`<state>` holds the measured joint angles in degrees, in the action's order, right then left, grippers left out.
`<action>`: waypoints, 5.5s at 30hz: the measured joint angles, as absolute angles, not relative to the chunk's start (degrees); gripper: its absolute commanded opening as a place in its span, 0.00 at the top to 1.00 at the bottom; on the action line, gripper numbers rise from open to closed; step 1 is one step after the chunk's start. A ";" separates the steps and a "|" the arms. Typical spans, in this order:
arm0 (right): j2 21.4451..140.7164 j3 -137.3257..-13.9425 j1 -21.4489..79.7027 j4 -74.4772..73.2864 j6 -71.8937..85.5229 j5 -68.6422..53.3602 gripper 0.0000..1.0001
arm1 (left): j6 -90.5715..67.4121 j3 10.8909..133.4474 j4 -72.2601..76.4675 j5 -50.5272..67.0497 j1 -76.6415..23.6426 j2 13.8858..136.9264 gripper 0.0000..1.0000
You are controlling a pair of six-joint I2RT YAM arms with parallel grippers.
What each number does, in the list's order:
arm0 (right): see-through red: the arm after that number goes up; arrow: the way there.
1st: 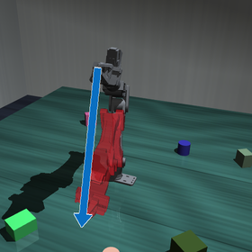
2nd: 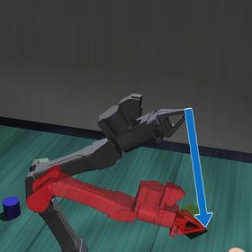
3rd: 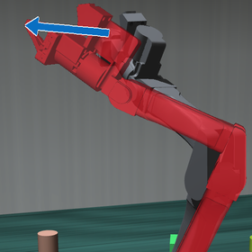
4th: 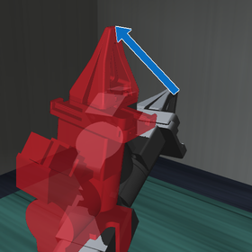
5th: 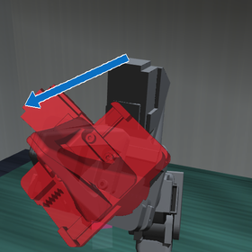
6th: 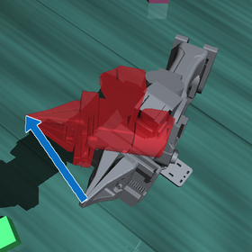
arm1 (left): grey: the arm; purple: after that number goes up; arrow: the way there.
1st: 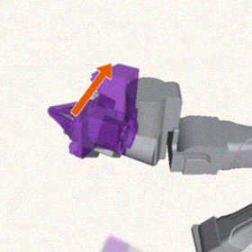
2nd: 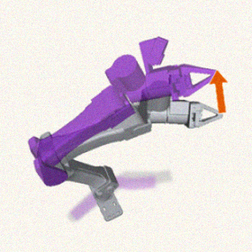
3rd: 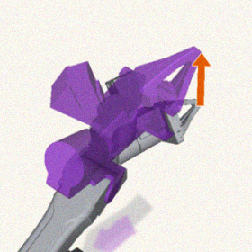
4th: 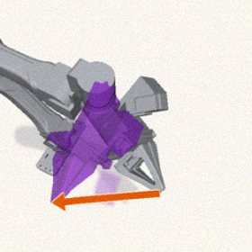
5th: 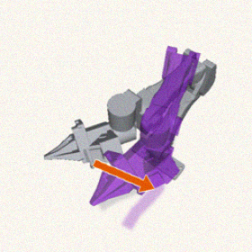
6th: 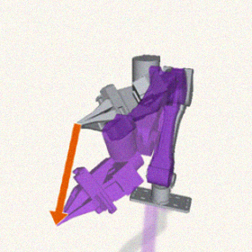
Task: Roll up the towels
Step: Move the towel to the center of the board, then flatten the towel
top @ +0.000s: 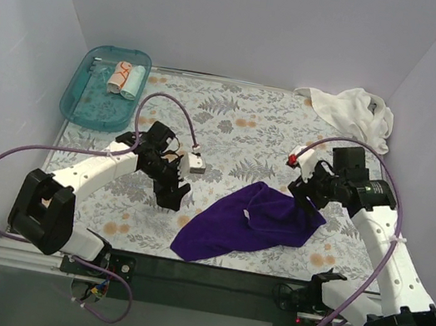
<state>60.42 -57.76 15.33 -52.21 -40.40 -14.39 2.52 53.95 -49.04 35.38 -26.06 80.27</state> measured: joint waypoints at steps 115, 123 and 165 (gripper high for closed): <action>87.74 -67.64 -2.42 -44.62 -34.68 -16.60 0.99 | -5.21 60.71 -38.02 16.45 -13.67 99.70 0.66; 87.85 -67.64 -2.66 -44.62 -34.70 -16.60 0.99 | -6.87 61.67 -37.98 15.16 -14.39 100.20 0.70; 71.40 -88.71 -7.42 -47.68 -34.74 -19.49 0.99 | 0.78 79.31 -46.11 17.12 -3.36 74.13 1.00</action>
<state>71.40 -88.71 -7.42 -47.68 -34.74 -19.49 0.78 79.31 -46.11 17.12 -3.36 74.13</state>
